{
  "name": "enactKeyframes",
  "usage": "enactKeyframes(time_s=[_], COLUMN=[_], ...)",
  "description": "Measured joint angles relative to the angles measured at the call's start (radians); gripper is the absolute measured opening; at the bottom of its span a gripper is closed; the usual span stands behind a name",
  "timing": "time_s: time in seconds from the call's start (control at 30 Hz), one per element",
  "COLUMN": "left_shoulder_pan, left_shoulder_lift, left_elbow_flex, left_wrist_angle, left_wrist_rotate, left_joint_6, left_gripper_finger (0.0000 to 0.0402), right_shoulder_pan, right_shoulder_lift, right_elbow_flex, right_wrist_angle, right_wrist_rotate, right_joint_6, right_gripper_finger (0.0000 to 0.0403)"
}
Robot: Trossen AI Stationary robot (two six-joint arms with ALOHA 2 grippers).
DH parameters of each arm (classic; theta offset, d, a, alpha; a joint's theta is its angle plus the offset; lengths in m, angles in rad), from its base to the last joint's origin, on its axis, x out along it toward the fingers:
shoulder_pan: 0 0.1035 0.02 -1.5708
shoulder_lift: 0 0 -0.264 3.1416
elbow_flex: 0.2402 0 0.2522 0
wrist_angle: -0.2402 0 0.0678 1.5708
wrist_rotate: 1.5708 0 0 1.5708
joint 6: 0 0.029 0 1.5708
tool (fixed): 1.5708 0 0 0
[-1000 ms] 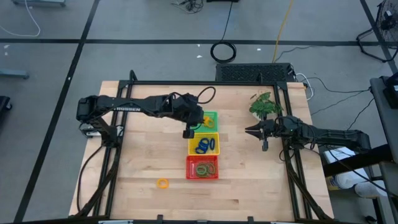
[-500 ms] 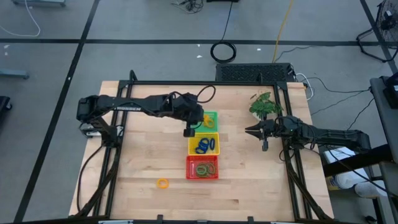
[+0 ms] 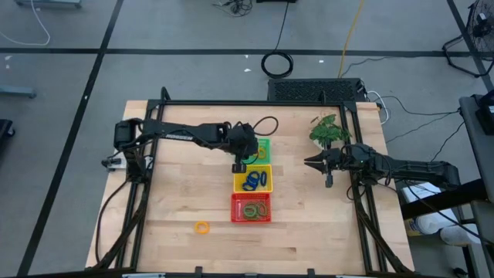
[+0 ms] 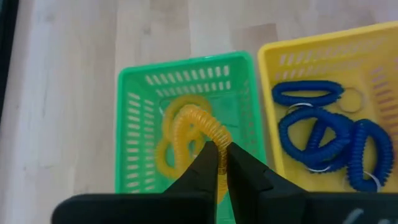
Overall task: Sort spring keychains into baskets
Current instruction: Put the yellow spring keychain into the green basket
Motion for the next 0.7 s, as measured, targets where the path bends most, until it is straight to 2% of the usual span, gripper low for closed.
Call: enactKeyframes(time_s=[0.3, 0.7], left_shoulder_pan=[0.000, 0.000], left_shoulder_lift=[0.005, 0.005], left_elbow_flex=[0.000, 0.000], left_wrist_angle=[0.001, 0.000], left_wrist_rotate=[-0.031, -0.032], left_joint_6=[-0.010, -0.061], left_gripper_finger=[0.0043, 0.0046], right_shoulder_pan=[0.000, 0.000], right_shoulder_lift=[0.000, 0.000], right_elbow_flex=[0.000, 0.000], right_wrist_angle=[0.000, 0.000], right_wrist_rotate=[0.000, 0.000], right_joint_6=[0.000, 0.000], right_gripper_finger=[0.0038, 0.0039])
